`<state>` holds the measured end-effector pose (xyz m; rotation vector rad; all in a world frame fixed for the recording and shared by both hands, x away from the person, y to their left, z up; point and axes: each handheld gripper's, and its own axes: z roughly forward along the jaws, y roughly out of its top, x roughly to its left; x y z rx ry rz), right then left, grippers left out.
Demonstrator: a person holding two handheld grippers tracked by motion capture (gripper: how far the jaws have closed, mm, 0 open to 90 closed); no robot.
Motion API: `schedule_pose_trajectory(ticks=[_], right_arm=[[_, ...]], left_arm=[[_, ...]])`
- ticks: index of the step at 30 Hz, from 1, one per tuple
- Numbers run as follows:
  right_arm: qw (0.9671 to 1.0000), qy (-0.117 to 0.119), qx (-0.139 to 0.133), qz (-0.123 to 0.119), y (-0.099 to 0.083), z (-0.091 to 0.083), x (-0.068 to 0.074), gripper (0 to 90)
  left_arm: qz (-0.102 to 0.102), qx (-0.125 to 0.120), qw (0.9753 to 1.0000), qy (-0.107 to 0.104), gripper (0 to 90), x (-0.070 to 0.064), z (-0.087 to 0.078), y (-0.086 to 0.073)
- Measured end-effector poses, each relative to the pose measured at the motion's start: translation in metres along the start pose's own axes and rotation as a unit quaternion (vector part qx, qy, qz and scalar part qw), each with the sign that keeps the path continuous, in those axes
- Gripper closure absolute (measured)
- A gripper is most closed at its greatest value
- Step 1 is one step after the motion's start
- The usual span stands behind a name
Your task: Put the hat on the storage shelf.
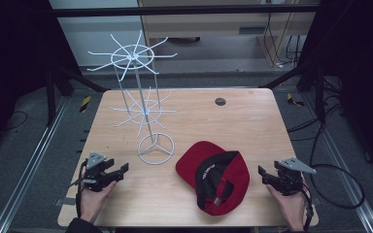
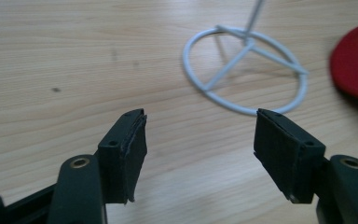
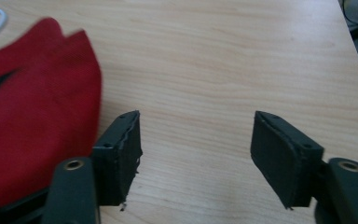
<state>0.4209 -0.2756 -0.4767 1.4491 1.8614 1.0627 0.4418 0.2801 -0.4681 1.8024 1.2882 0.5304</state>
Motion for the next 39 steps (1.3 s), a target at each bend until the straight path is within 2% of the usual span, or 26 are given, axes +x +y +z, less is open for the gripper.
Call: schedule_pose_trajectory(ticks=[1,2,3,4,6,7,8,9,14,15,16,17,22,23,26,29,30,32,33,34,36,39], right_arm=[[1.0,0.0,0.0,0.0,0.0,0.0,0.0,35.5],[0.9999,0.004,-0.012,-0.005,0.003,-0.004,0.003,37.4],[0.9999,0.004,-0.012,-0.005,0.003,-0.004,0.003,37.4],[0.9998,0.008,-0.015,-0.007,0.006,-0.007,0.005,40.0],[0.9997,0.014,-0.011,-0.017,0.009,-0.009,0.009,42.9],[0.9996,0.024,-0.01,-0.014,0.011,-0.011,0.011,44.5],[0.9993,0.031,-0.011,-0.018,0.013,-0.011,0.012,45.3],[0.9993,0.031,-0.011,-0.018,0.013,-0.011,0.012,45.3],[0.9976,0.062,-0.017,-0.025,0.03,-0.015,0.025,47.3],[0.9965,0.076,-0.017,-0.031,0.038,-0.013,0.03,48.1],[0.9959,0.083,-0.015,-0.034,0.041,-0.012,0.033,48.1],[0.9952,0.091,-0.011,-0.034,0.045,-0.01,0.036,48.1],[0.9936,0.105,-0.008,-0.042,0.055,0.001,0.045,47.9],[0.9933,0.105,0.002,-0.047,0.058,0.01,0.048,47.7],[0.993,0.109,0.011,-0.046,0.059,0.019,0.048,47.6],[0.9923,0.112,0.023,-0.048,0.057,0.03,0.047,47.0],[0.9914,0.117,0.03,-0.049,0.053,0.036,0.047,47.0],[0.9907,0.12,0.033,-0.055,0.052,0.038,0.047,47.0],[0.9901,0.121,0.043,-0.058,0.049,0.041,0.046,46.9],[0.99,0.122,0.044,-0.057,0.047,0.042,0.045,47.1],[0.9898,0.123,0.045,-0.056,0.046,0.043,0.044,47.2],[0.9893,0.124,0.056,-0.053,0.042,0.045,0.041,48.0]], left_arm=[[0.0,0.0,1.0,0.0,34.5,0.0,0.0,0.0],[0.012,-0.001,0.9999,-0.008,34.7,-0.012,0.001,0.0],[0.012,-0.001,0.9999,-0.008,35.3,-0.012,0.001,0.0],[0.021,0.001,0.9996,-0.018,36.0,-0.023,0.001,0.0],[0.023,0.0,0.9992,-0.033,36.9,-0.033,0.001,0.0],[0.023,0.0,0.9992,-0.033,37.7,-0.033,0.001,0.0],[0.026,-0.001,0.9987,-0.044,38.3,-0.042,0.001,0.0],[0.026,-0.001,0.9987,-0.044,38.4,-0.042,0.001,0.0],[0.032,0.011,0.9969,-0.07,40.9,-0.064,0.006,0.002],[0.033,0.015,0.9964,-0.077,43.5,-0.068,0.007,0.003],[0.036,0.024,0.9953,-0.087,44.1,-0.077,0.01,0.005],[0.036,0.024,0.9953,-0.087,45.7,-0.077,0.01,0.005],[0.051,0.036,0.9922,-0.108,48.0,-0.103,0.019,0.009],[0.062,0.039,0.9908,-0.113,49.6,-0.115,0.021,0.009],[0.074,0.041,0.9901,-0.112,49.9,-0.125,0.025,0.009],[0.073,0.051,0.9889,-0.119,50.0,-0.139,0.031,0.008],[0.069,0.057,0.9877,-0.128,48.8,-0.147,0.035,0.007],[0.069,0.061,0.9867,-0.134,48.5,-0.15,0.037,0.006],[0.077,0.066,0.9854,-0.137,47.5,-0.159,0.039,0.005],[0.077,0.066,0.9854,-0.137,46.5,-0.159,0.039,0.005],[0.088,0.072,0.9839,-0.138,45.8,-0.167,0.042,0.004],[0.091,0.077,0.9815,-0.15,42.1,-0.177,0.045,0.003]])
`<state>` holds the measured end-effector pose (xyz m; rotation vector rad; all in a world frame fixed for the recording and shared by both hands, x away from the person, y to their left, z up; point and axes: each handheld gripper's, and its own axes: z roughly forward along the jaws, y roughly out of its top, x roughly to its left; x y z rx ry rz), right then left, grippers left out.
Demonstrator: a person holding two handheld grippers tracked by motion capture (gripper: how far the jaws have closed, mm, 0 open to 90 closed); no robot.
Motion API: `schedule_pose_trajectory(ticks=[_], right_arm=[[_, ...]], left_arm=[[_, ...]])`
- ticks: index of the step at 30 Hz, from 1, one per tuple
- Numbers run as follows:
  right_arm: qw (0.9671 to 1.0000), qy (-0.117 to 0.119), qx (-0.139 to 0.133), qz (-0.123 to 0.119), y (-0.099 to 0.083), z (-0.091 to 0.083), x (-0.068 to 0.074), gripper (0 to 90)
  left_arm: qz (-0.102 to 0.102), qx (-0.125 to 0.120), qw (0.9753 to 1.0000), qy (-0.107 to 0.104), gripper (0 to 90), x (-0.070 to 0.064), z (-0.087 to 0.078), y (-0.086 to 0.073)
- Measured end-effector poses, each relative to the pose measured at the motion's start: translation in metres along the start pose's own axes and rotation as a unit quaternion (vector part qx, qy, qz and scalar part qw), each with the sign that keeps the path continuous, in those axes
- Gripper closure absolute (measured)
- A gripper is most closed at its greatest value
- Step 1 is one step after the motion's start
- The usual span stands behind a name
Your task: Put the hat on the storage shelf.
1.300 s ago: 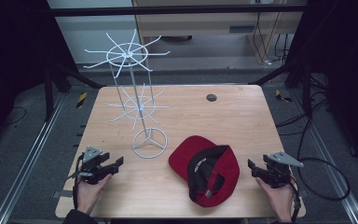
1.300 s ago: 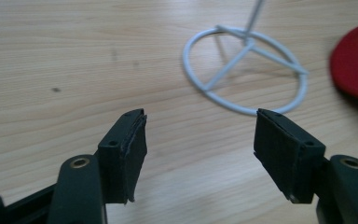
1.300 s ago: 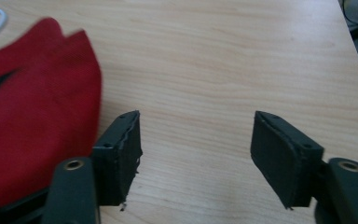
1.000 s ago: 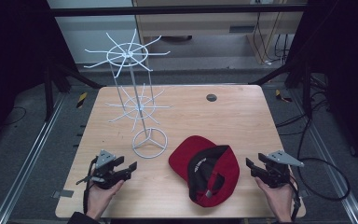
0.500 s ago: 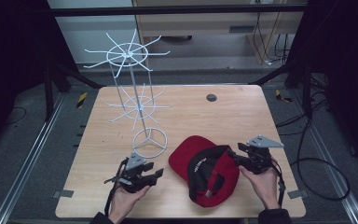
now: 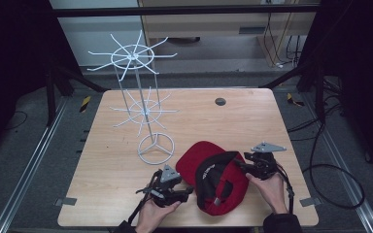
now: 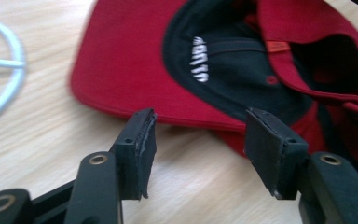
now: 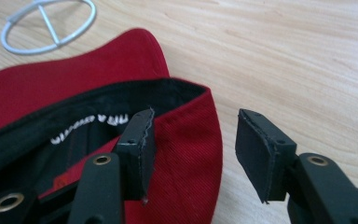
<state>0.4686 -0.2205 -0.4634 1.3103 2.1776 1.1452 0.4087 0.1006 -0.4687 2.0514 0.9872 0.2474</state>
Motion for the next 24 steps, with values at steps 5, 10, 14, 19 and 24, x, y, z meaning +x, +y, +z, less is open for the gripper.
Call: schedule_pose_trajectory(ticks=[5,10,14,19,24], right_arm=[[1.0,0.007,0.006,0.0,-0.003,0.003,-0.001,52.9],[0.9994,0.002,0.027,-0.021,-0.005,0.01,0.002,61.1],[0.9991,-0.004,0.034,-0.026,-0.006,0.01,0.002,75.8],[0.9993,-0.01,0.025,-0.025,-0.005,0.006,0.002,85.3],[0.9992,-0.009,0.025,-0.03,-0.005,0.004,0.003,86.3]], left_arm=[[0.0,0.005,0.9999,-0.015,40.1,-0.009,0.007,0.001],[0.002,0.012,0.9999,-0.002,45.1,-0.011,0.014,0.003],[-0.003,0.013,0.9999,-0.001,47.1,-0.011,0.014,0.004],[-0.014,0.012,0.9998,-0.009,44.6,-0.012,0.013,0.004],[-0.022,0.018,0.9996,-0.004,39.5,-0.017,0.015,0.003]])
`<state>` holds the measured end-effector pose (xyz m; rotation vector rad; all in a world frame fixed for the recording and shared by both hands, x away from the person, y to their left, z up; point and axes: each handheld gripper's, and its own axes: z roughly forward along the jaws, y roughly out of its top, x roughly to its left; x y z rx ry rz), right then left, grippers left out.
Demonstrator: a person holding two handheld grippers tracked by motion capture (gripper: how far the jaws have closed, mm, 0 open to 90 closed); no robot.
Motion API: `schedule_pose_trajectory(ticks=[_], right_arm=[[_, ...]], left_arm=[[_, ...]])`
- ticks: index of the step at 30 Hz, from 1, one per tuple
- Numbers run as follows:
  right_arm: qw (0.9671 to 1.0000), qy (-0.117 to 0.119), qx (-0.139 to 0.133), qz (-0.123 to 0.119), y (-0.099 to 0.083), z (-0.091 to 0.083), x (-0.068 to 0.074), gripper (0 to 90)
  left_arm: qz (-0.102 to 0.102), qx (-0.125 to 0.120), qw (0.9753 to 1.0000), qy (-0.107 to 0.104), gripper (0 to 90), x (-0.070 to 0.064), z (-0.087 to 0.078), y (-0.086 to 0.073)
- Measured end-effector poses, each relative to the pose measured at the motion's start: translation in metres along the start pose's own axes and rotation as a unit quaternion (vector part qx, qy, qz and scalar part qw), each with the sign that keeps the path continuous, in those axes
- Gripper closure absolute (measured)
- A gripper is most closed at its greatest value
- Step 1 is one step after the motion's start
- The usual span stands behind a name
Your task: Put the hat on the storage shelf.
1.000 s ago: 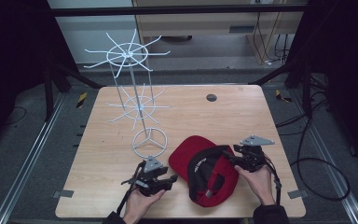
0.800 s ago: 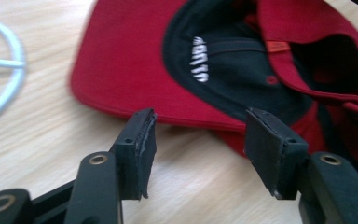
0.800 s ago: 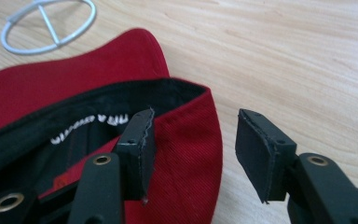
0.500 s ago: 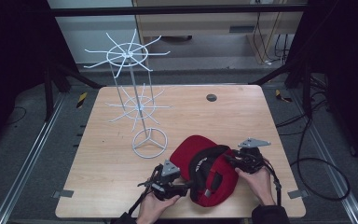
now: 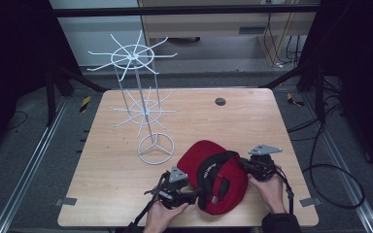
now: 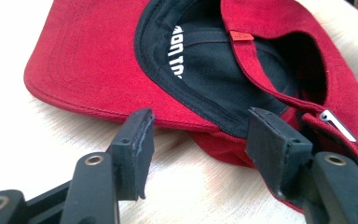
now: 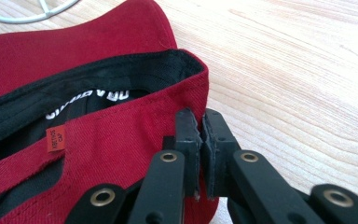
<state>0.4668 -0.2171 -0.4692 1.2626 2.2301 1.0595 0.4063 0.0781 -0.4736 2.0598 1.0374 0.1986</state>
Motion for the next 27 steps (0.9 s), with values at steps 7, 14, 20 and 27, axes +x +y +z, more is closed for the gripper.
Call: schedule_pose_trajectory(ticks=[7,14,20,27], right_arm=[[0.9999,0.0,-0.017,-0.003,-0.004,-0.003,-0.003,63.8],[0.9997,0.002,-0.024,-0.005,-0.004,0.0,-0.003,51.6],[0.9999,-0.008,-0.007,-0.012,-0.005,0.01,-0.006,50.6],[0.9999,-0.006,0.004,0.01,-0.007,0.007,-0.011,68.1]], left_arm=[[-0.003,-0.004,0.9999,-0.016,36.4,-0.005,-0.004,0.001],[0.011,0.004,0.9999,0.001,39.2,-0.01,0.01,0.0],[0.001,0.017,0.9998,0.007,49.5,-0.002,0.013,0.004],[-0.013,0.046,0.9988,-0.013,62.5,0.004,0.03,0.004]])
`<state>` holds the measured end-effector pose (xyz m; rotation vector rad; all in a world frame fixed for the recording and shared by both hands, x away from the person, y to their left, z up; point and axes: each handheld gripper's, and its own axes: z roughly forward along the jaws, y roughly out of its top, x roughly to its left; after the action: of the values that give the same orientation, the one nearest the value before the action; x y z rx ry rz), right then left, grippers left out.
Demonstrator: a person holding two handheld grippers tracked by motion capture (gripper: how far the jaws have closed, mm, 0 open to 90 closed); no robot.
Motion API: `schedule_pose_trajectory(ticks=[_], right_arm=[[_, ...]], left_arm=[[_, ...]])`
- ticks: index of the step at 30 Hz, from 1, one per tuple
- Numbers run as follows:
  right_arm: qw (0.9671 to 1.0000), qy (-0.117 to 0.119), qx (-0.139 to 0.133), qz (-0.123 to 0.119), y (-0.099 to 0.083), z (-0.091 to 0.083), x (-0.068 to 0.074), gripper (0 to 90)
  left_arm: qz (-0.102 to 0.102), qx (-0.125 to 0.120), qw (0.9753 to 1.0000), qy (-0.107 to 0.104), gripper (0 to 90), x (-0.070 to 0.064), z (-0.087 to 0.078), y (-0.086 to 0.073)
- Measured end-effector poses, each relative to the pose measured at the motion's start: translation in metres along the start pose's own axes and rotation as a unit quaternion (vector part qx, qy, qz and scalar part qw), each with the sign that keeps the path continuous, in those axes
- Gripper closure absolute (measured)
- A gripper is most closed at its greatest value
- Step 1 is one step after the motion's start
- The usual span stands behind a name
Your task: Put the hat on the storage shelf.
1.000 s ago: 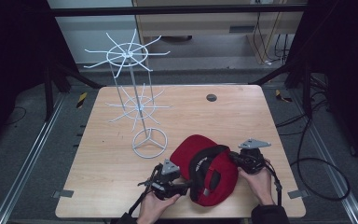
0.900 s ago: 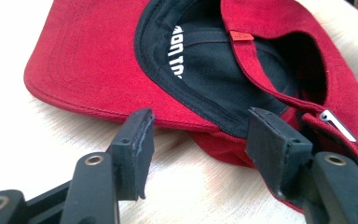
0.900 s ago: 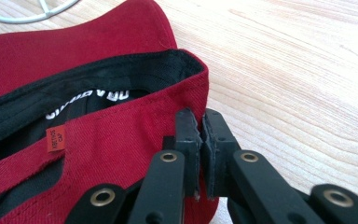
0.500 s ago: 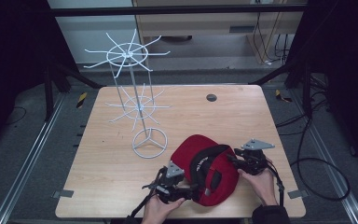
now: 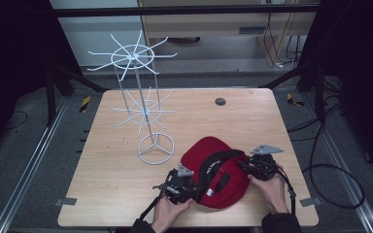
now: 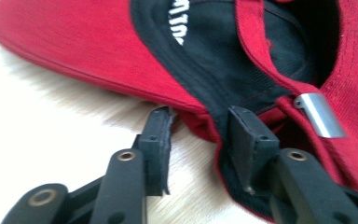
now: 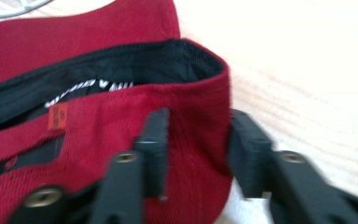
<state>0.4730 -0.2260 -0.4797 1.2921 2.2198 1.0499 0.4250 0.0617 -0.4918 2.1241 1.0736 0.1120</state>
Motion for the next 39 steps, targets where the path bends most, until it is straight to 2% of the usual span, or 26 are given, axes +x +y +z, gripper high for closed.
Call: schedule_pose_trajectory(ticks=[2,3,4,5,7,9,10,11,13,14,16,20,21,22,24,25,26,31,33,37,38,39], right_arm=[[0.9999,-0.001,0.009,-0.005,0.0,-0.002,0.001,84.6],[0.9999,0.001,0.003,-0.01,0.001,-0.004,0.001,86.1],[0.9999,0.004,-0.006,-0.013,0.003,-0.007,0.002,86.7],[0.9994,0.003,-0.027,-0.024,0.008,-0.015,0.006,87.0],[0.9979,0.008,-0.057,-0.031,0.013,-0.023,0.011,87.1],[0.9954,0.016,-0.085,-0.041,0.018,-0.032,0.017,87.2],[0.9939,0.024,-0.097,-0.047,0.021,-0.036,0.021,87.2],[0.9939,0.024,-0.097,-0.047,0.021,-0.036,0.021,87.2],[0.9906,0.04,-0.116,-0.06,0.025,-0.041,0.03,87.3],[0.9877,0.057,-0.126,-0.073,0.029,-0.045,0.037,87.3],[0.9851,0.073,-0.133,-0.081,0.03,-0.048,0.042,87.3],[0.9838,0.078,-0.135,-0.088,0.03,-0.052,0.046,87.3],[0.984,0.077,-0.134,-0.088,0.029,-0.052,0.047,87.3],[0.9845,0.074,-0.134,-0.086,0.028,-0.053,0.046,87.3],[0.9856,0.067,-0.128,-0.087,0.026,-0.052,0.045,87.4],[0.9856,0.067,-0.128,-0.087,0.026,-0.052,0.045,87.4],[0.9864,0.059,-0.129,-0.084,0.026,-0.051,0.044,87.6],[0.9859,0.062,-0.131,-0.084,0.027,-0.053,0.045,87.6],[0.9853,0.063,-0.134,-0.085,0.027,-0.053,0.046,87.6],[0.9845,0.064,-0.139,-0.086,0.028,-0.056,0.045,87.6],[0.9842,0.065,-0.14,-0.086,0.027,-0.057,0.044,87.6],[0.984,0.065,-0.141,-0.089,0.027,-0.058,0.044,87.7]], left_arm=[[0.006,-0.005,0.9999,0.009,67.4,-0.002,0.003,0.001],[0.009,-0.009,0.9998,0.012,69.1,-0.002,0.004,0.001],[0.006,-0.011,0.9998,0.013,70.7,-0.001,0.004,0.002],[0.001,-0.016,0.9997,0.016,73.6,0.002,0.006,0.004],[-0.007,-0.021,0.9996,0.019,75.6,0.006,0.008,0.006],[-0.011,-0.023,0.9995,0.02,76.7,0.008,0.01,0.008],[-0.021,-0.027,0.9993,0.016,76.8,0.012,0.015,0.011],[-0.021,-0.027,0.9993,0.016,77.0,0.012,0.015,0.011],[-0.029,-0.034,0.9989,0.012,77.0,0.015,0.018,0.015],[-0.03,-0.044,0.9985,0.008,76.9,0.017,0.023,0.017],[-0.03,-0.051,0.9982,0.004,76.3,0.02,0.026,0.019],[-0.022,-0.05,0.9985,-0.002,72.7,0.025,0.026,0.023],[-0.019,-0.048,0.9987,0.0,66.2,0.026,0.025,0.023],[-0.016,-0.044,0.9989,0.006,66.2,0.028,0.023,0.024],[-0.02,-0.053,0.9983,0.008,57.3,0.036,0.011,0.026],[-0.02,-0.053,0.9983,0.008,55.0,0.036,0.011,0.026],[-0.012,-0.054,0.9984,0.009,53.2,0.04,0.001,0.028],[-0.001,-0.08,0.9967,0.016,48.7,0.044,-0.021,0.033],[0.017,-0.091,0.9955,0.019,47.2,0.044,-0.037,0.039],[0.024,-0.1,0.9945,0.021,44.6,0.043,-0.047,0.043],[0.029,-0.112,0.9929,0.027,44.4,0.044,-0.052,0.043],[0.03,-0.113,0.9927,0.03,43.9,0.045,-0.054,0.043]])
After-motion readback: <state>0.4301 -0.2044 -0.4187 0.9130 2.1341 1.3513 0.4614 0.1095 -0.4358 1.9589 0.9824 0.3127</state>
